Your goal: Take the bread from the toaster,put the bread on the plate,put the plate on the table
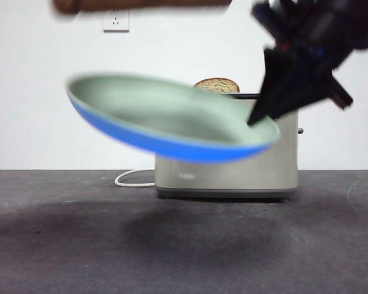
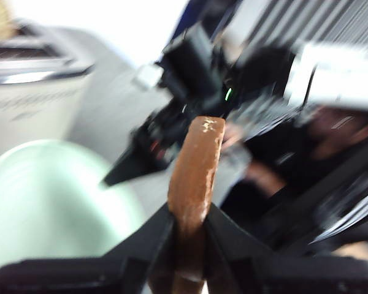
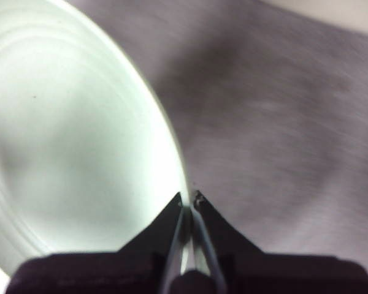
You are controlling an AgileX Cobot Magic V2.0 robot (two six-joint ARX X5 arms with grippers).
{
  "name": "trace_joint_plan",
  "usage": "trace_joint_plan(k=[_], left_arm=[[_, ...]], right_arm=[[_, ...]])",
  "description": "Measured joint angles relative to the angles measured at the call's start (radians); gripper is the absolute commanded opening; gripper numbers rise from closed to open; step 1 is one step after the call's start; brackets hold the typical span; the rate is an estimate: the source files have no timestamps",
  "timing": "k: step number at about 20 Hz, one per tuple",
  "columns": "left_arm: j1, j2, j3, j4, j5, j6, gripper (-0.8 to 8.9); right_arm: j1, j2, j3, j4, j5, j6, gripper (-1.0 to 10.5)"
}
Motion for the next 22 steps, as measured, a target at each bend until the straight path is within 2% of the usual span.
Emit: trace_joint_plan(k=[2,5,8,14,15,18,19,22], left_arm=[[0.000,0.032,0.000,0.057,0.016,-0.082,-0.08],[0.000,0.108,0.000,0.008,0.018,-0.127,-0.08],[0.000,0.187,0.000,-0.083,0.000,-0.124,-0.08],[0.000,0.291,0.000,-0.166,-0.146,-0.084,0.03],[0.000,0.309,0.000,-0.172,-0.164,-0.081,0.40],[0.001,0.333,0.000,-0.182,-0.173,-0.081,4.10],[0.001,0.333,0.001,-0.182,-0.171,-0.080,4.49],[0.000,0.333,0.010,-0.201,-0.142,-0.079,4.48]], right_arm=[[0.058,-0.053,0.000,0.000,0.038,0.032,-0.2],[0.129,-0.080,0.000,-0.003,0.091,0.064,-0.2],[0.165,-0.085,0.000,-0.010,0.142,0.082,-0.2],[0.198,-0.087,0.000,-0.024,0.154,0.089,-0.2],[0.198,-0.087,0.000,-0.028,0.154,0.089,-0.2],[0.205,-0.087,0.000,-0.046,0.156,0.089,-0.2],[0.207,-0.087,0.000,-0.047,0.155,0.089,-0.2],[0.207,-0.087,0.000,-0.045,0.156,0.093,-0.2]])
